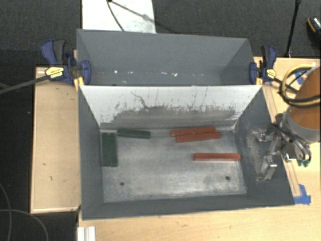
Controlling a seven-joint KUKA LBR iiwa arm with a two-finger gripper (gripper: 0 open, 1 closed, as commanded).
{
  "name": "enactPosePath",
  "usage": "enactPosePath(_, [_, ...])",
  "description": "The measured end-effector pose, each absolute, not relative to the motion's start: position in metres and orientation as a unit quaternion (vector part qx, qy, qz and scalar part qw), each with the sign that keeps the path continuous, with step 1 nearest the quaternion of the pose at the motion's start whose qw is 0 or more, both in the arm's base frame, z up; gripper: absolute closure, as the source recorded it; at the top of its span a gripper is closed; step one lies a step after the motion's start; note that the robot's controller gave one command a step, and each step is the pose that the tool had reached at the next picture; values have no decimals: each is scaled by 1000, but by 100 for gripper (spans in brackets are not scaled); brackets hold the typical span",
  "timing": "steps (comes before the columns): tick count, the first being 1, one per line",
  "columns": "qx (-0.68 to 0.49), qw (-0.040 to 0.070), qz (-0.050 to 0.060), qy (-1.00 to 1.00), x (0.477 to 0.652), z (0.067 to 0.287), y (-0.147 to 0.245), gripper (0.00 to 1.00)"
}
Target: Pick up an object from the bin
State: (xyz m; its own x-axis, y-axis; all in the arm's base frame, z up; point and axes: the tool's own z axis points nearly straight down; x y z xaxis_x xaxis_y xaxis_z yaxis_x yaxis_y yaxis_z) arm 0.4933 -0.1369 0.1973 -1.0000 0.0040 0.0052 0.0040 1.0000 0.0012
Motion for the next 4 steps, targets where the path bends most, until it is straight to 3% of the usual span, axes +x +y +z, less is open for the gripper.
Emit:
enactPosePath(1, [59,-1,0,-998,582,72,-121,0])
enactPosePath(2, [81,-1,-1,-997,569,70,-87,0])
enactPosePath(3, [82,-1,0,-997,569,71,-89,100])
enactPosePath(4, [148,-5,2,-989,569,198,-99,100])
